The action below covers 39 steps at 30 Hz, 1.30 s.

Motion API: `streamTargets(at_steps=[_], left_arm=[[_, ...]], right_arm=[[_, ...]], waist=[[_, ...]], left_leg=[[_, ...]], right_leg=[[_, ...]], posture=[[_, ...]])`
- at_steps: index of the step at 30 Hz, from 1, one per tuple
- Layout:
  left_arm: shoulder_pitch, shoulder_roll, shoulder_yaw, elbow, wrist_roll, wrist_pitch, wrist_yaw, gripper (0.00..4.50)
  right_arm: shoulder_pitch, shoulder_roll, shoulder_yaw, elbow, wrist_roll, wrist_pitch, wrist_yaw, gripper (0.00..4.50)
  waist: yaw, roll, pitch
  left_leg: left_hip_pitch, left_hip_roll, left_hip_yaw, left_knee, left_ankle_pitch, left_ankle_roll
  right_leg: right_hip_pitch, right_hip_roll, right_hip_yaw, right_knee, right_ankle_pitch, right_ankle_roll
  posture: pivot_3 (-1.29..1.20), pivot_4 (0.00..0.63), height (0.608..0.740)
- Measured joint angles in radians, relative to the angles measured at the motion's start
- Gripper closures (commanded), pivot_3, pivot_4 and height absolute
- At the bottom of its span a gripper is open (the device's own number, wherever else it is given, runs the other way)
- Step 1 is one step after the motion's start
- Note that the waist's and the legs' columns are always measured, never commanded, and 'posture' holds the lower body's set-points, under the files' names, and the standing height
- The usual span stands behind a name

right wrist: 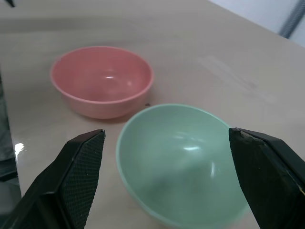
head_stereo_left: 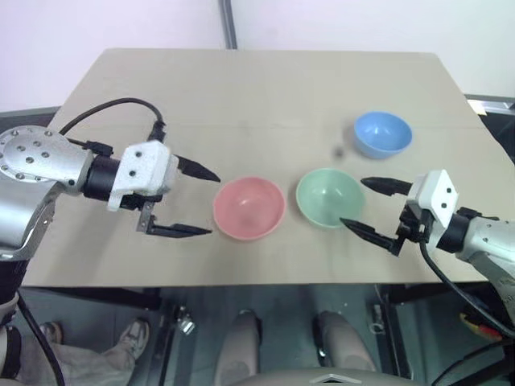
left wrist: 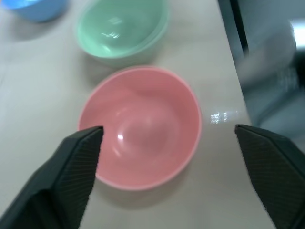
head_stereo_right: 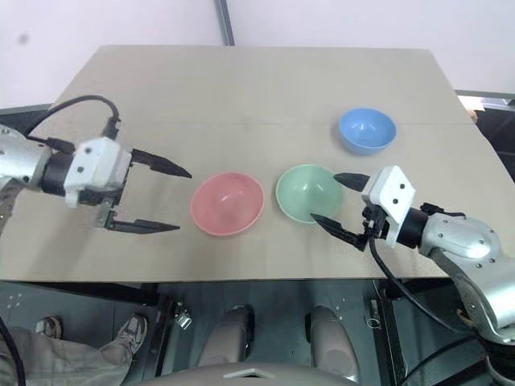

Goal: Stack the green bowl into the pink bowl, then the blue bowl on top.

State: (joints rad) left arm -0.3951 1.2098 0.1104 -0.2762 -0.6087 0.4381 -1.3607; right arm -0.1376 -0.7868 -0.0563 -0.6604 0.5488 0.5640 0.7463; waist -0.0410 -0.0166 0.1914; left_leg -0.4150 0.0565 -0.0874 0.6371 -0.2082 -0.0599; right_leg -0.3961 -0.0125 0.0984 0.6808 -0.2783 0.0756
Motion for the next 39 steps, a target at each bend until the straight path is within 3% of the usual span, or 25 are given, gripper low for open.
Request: streamTargets(at_steps=[2,3,5,8,13,16,23,33,39], left_arm=[[0.026,-0.040,0.029,-0.013,-0.011,0.013,0.044,0.03],[0.061,-0.124,0.090,-0.031,-0.017,-0.003,0.109,0.03],[0.132,-0.206,0.109,-0.075,-0.022,-0.003,0.192,0.03],[0.179,-0.232,0.122,-0.108,-0.025,0.036,0.255,0.03],[0.201,-0.255,0.142,-0.132,-0.106,0.071,0.226,0.03],[0.200,-0.255,0.156,-0.131,-0.172,0.100,0.186,0.00],[0.212,-0.255,0.157,-0.131,-0.179,0.068,0.110,0.00],[0.226,-0.299,0.153,-0.023,-0.115,-0.002,0.096,0.00],[0.281,-0.296,0.166,0.113,-0.053,-0.081,0.055,0.00]], right_arm=[[-0.005,-0.011,0.022,0.014,-0.017,-0.002,0.018,0.00],[-0.016,-0.038,0.056,0.028,-0.044,-0.004,0.037,0.00],[-0.024,-0.069,0.110,0.064,-0.094,-0.015,0.073,0.00],[-0.043,-0.074,0.159,0.100,-0.136,-0.022,0.102,0.00],[-0.089,-0.071,0.247,0.157,-0.224,-0.044,0.131,0.00],[-0.121,-0.046,0.288,0.219,-0.278,-0.067,0.133,0.80],[-0.168,-0.011,0.343,0.291,-0.390,-0.146,0.141,4.43],[-0.260,0.057,0.345,0.263,-0.448,-0.233,0.151,4.47],[-0.361,0.155,0.445,0.224,-0.463,-0.309,0.207,4.47]], waist=[[0.002,0.000,0.000],[0.001,0.005,-0.003],[0.000,0.002,-0.001],[-0.001,-0.002,0.000],[-0.001,-0.001,0.000],[-0.001,-0.001,0.000],[-0.001,-0.001,0.000],[-0.008,-0.001,0.001],[-0.003,0.000,0.001]], left_leg=[[0.000,0.000,0.000,0.000,0.000,0.000],[0.000,-0.002,0.002,0.000,0.000,0.000],[-0.001,-0.002,0.002,0.000,0.000,0.000],[0.000,0.000,0.000,0.000,0.000,0.000],[0.000,-0.001,0.001,0.000,0.000,0.000],[0.000,-0.001,0.001,0.000,0.000,0.000],[0.000,-0.001,0.001,-0.001,0.000,0.000],[0.001,0.000,0.001,-0.001,0.000,0.000],[0.000,-0.001,0.001,-0.002,0.000,0.000]], right_leg=[[0.000,0.000,0.000,-0.001,0.000,0.000],[0.000,-0.003,0.001,-0.002,0.001,0.000],[0.000,-0.002,0.001,-0.001,0.002,-0.003],[0.000,-0.001,0.000,-0.001,0.002,-0.004],[0.000,-0.001,0.000,-0.001,0.002,-0.003],[0.000,-0.001,0.000,-0.001,0.002,-0.003],[0.000,-0.001,0.000,-0.001,0.002,-0.004],[-0.001,-0.001,0.000,-0.001,0.002,-0.004],[-0.002,-0.001,0.000,-0.002,0.002,-0.004]], posture=[[0.00,0.150,0.740],[0.00,0.150,0.740],[0.00,0.150,0.740],[0.00,0.150,0.740],[0.00,0.150,0.740],[0.00,0.150,0.740],[0.00,0.150,0.740],[0.00,0.150,0.740],[0.00,0.150,0.740]])
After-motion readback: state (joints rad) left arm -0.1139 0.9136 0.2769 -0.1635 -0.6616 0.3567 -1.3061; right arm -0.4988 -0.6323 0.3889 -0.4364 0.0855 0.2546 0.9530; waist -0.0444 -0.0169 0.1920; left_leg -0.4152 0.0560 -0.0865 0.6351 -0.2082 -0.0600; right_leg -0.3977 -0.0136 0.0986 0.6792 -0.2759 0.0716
